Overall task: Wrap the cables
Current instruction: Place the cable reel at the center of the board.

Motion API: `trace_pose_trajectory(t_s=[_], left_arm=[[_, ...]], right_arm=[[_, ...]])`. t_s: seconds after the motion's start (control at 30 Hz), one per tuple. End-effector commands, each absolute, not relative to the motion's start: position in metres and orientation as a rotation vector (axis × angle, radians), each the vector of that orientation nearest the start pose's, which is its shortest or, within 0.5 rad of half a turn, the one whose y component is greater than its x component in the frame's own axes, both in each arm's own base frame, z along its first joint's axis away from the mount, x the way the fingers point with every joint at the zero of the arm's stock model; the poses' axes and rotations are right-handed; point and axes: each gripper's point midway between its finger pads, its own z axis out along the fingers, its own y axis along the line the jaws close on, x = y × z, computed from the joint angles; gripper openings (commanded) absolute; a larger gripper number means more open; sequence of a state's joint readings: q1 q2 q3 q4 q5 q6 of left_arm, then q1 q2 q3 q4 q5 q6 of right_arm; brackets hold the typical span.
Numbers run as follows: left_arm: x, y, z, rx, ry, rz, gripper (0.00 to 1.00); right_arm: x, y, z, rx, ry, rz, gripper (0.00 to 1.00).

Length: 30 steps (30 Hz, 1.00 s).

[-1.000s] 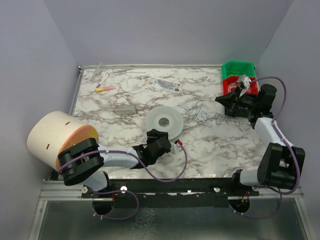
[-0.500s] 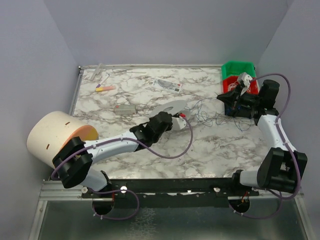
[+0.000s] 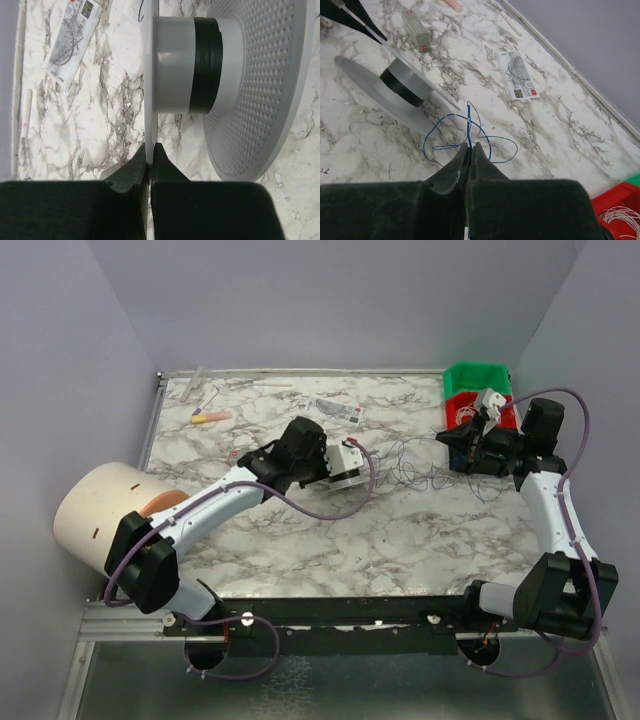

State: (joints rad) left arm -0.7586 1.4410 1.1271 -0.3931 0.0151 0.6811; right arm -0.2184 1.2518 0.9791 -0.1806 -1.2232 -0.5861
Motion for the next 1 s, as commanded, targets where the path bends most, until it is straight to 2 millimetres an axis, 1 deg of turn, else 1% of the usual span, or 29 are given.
trace_pose_trajectory(t_s=[0.0,0.03,0.1,0.23,0.33,0.4,0.53,0.63,0.67,0.7,0.73,0.8,0.97], left_arm=[[0.303,-0.252,0.169,1.581,1.783,-0.287,0.0],[0.304,-0.252,0.171,1.586,1.779,-0.315,0.0],[0.305,-0.249,0.168,1.607,1.796,-0.341,0.0],[0.31,-0.242,0.15,1.649,1.872,-0.367,0.0],[0.322,-0.239,0.145,1.615,1.926,-0.385,0.0],[0.333,-0.236,0.146,1.57,1.956,-0.381,0.11],[0.353,-0.23,0.154,1.478,1.969,-0.377,0.44],[0.365,-0.228,0.161,1.424,1.961,-0.351,0.61],[0.368,-0.228,0.163,1.41,1.958,-0.343,0.68],[0.372,-0.228,0.167,1.391,1.95,-0.33,0.76],[0.376,-0.228,0.171,1.372,1.94,-0.316,0.82],[0.384,-0.228,0.179,1.334,1.92,-0.293,0.98],[0.396,-0.227,0.194,1.279,1.892,-0.255,0.99]], right_arm=[[0.337,0.084,0.263,-1.008,1.444,0.655,0.0],[0.337,0.085,0.264,-1.009,1.443,0.656,0.0],[0.337,0.084,0.263,-1.01,1.442,0.657,0.01],[0.336,0.085,0.263,-1.013,1.442,0.659,0.01],[0.336,0.085,0.263,-1.015,1.441,0.657,0.0],[0.335,0.085,0.262,-1.018,1.439,0.66,0.0],[0.336,0.086,0.259,-1.016,1.443,0.674,0.01],[0.336,0.086,0.256,-1.014,1.448,0.685,0.0],[0.336,0.086,0.255,-1.013,1.45,0.691,0.01],[0.336,0.086,0.254,-1.012,1.452,0.695,0.01],[0.336,0.086,0.254,-1.012,1.452,0.699,0.01],[0.336,0.086,0.252,-1.01,1.457,0.708,0.01],[0.335,0.087,0.251,-1.014,1.455,0.724,0.0]])
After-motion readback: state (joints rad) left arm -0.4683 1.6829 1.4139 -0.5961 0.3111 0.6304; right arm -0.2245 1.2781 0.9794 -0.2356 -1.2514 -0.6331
